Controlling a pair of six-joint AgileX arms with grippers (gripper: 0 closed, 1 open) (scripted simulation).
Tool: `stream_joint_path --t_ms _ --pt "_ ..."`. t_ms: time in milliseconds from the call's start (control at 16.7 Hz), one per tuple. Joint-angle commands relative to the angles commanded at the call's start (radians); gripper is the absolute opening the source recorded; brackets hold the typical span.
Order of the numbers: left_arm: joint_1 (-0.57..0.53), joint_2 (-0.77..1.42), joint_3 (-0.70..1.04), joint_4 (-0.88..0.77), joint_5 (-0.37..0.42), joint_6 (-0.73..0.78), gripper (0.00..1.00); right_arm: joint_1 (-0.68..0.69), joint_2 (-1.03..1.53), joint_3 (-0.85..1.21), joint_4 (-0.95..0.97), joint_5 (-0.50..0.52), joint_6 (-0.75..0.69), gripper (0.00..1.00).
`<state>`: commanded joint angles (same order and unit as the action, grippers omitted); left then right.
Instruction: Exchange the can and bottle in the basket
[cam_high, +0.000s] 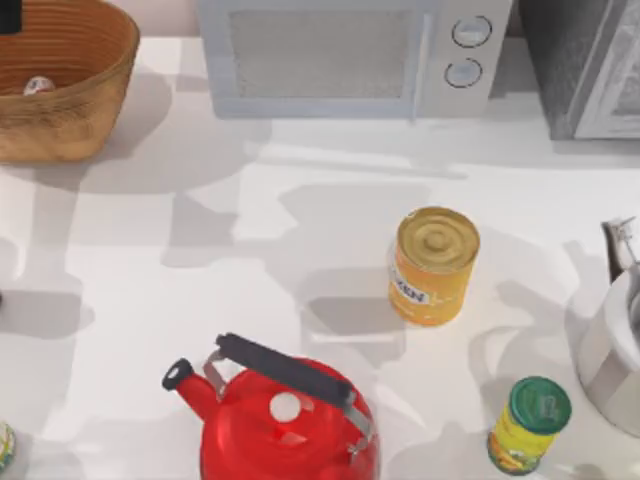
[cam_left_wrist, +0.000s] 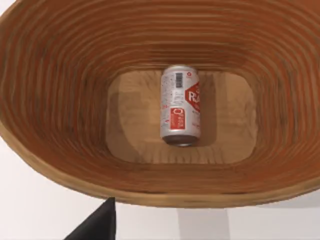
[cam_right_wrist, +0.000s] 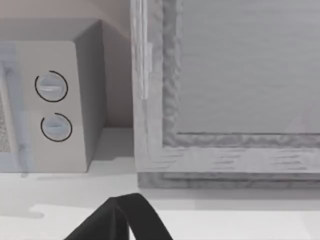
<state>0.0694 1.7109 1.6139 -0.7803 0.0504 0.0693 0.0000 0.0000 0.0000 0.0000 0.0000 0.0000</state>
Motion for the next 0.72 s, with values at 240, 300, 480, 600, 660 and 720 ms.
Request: stream_joint_path --t_ms 240,300,480,600,660,720 --pt "0.010 0.369 0.355 -0.169 0.018 0.015 1.00 0.000 0.000 0.000 0.000 0.000 0.000 1.00" --pt "0.013 0.449 0.432 -0.205 0.023 0.018 1.00 0.000 0.000 0.000 0.000 0.000 0.000 1.00" --pt "0.017 0.650 0.627 -0.295 0.034 0.027 1.00 0.000 0.000 0.000 0.000 0.000 0.000 1.00" --pt "0.019 0.744 0.719 -0.337 0.039 0.031 1.00 0.000 0.000 0.000 0.000 0.000 0.000 1.00" --pt "0.020 0.779 0.753 -0.352 0.041 0.033 1.00 0.000 0.000 0.000 0.000 0.000 0.000 1.00" --pt "0.020 0.804 0.777 -0.363 0.043 0.034 1.00 0.000 0.000 0.000 0.000 0.000 0.000 1.00"
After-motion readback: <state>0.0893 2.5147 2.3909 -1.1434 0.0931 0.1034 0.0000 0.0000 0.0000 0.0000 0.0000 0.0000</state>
